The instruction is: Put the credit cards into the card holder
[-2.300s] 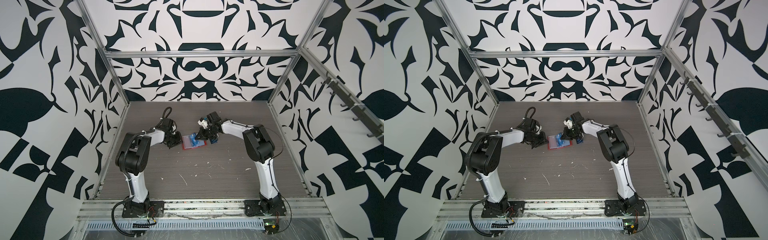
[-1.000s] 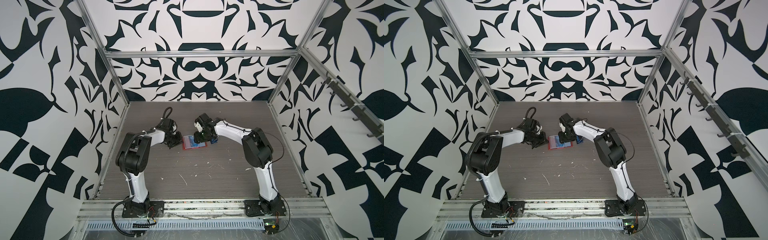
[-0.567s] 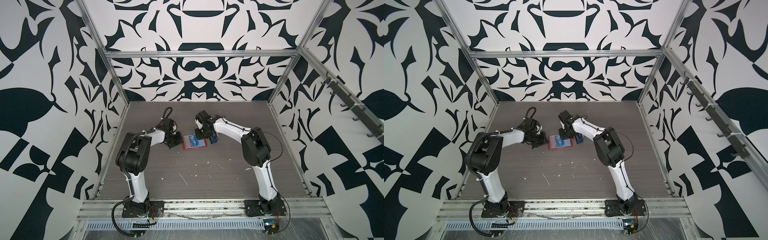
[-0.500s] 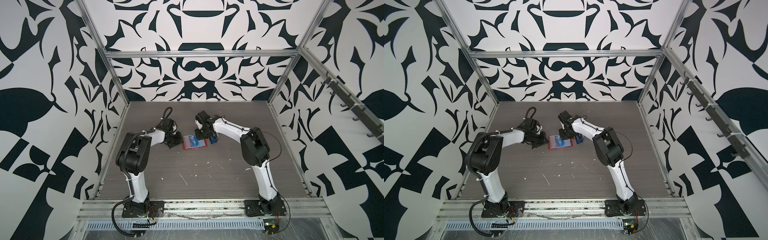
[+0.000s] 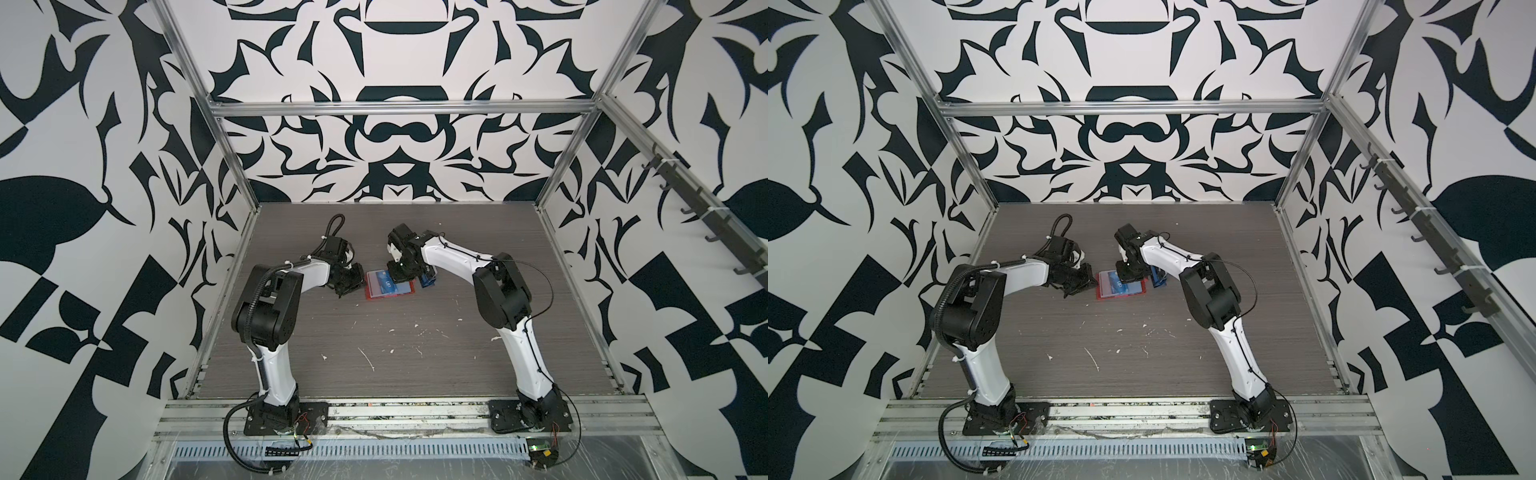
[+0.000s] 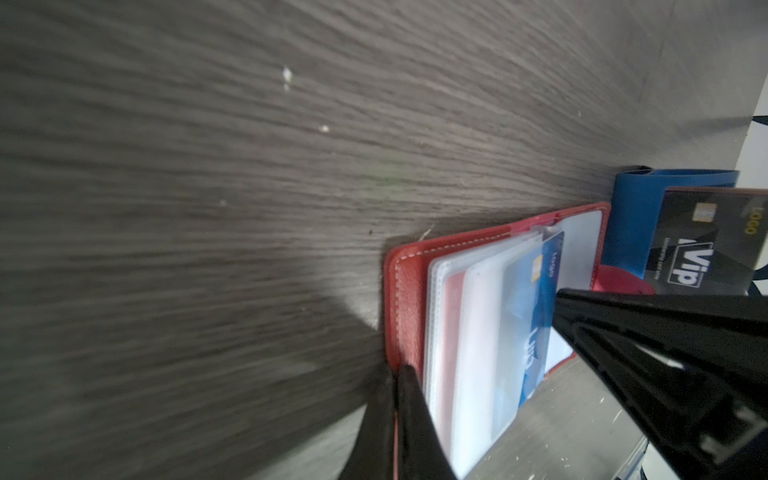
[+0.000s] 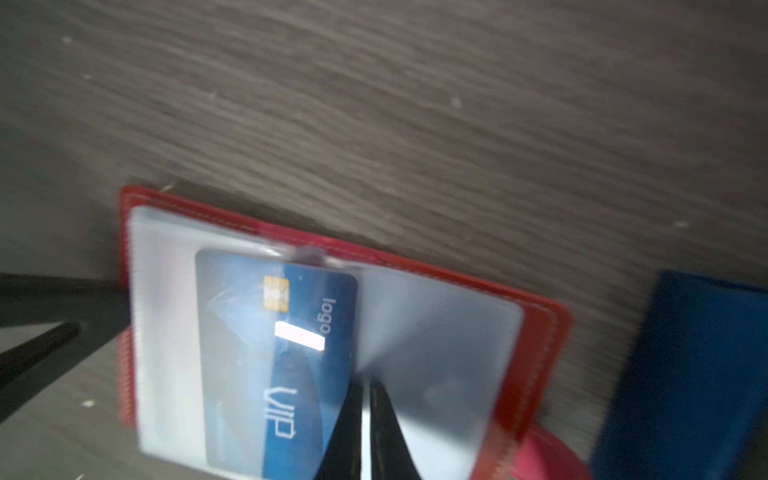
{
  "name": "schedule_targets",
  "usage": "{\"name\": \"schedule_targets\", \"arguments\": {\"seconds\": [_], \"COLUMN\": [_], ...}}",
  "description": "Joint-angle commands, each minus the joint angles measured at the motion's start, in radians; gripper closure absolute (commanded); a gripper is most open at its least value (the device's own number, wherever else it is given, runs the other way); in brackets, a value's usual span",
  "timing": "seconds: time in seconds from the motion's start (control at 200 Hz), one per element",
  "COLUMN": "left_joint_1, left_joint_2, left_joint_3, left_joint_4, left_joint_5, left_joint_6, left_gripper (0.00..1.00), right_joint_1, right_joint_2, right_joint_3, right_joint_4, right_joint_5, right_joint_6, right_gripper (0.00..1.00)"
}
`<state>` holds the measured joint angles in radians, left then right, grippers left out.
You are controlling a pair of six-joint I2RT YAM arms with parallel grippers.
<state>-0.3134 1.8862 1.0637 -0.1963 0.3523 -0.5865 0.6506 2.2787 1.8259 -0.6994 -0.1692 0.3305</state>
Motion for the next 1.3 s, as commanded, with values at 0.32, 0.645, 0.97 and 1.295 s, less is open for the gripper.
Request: {"name": "schedule_targets", "arguments": {"seconds": [0.32,0.645,0.97,1.295], "left_joint_1": [-0.006,-0.006,-0.007,-0.007], "left_joint_2": [0.058,0.043,-0.015,-0.008], "left_joint_3": [-0.024,-0.018,-0.045,-0.076], "left_joint_4": [-0.098,-0.107,-0.082,-0.034], "left_joint_5": [-0.043,-0.048,-0.075,-0.020], "left_joint_6": [0.013,0.023,0.025,0.012], "left_gripper": [0.93,0.92,0.81,0.76], "right_joint_1": [0.006,0.007,0.005,0.005], "right_joint_2": [-0.027,-0.154,-0.161,-0.105], "right_joint_3": [-0.035,-0.121,-0.160,-0.183], "right_joint_4": [0.094,0.109,0.041,0.019], "right_joint_5": [-0.215,-0.032,0.121,0.120], "right_joint_6": [0.019,0.014,0.004,0.015], "right_gripper": [0.89,0.80,0.83,0.86]}}
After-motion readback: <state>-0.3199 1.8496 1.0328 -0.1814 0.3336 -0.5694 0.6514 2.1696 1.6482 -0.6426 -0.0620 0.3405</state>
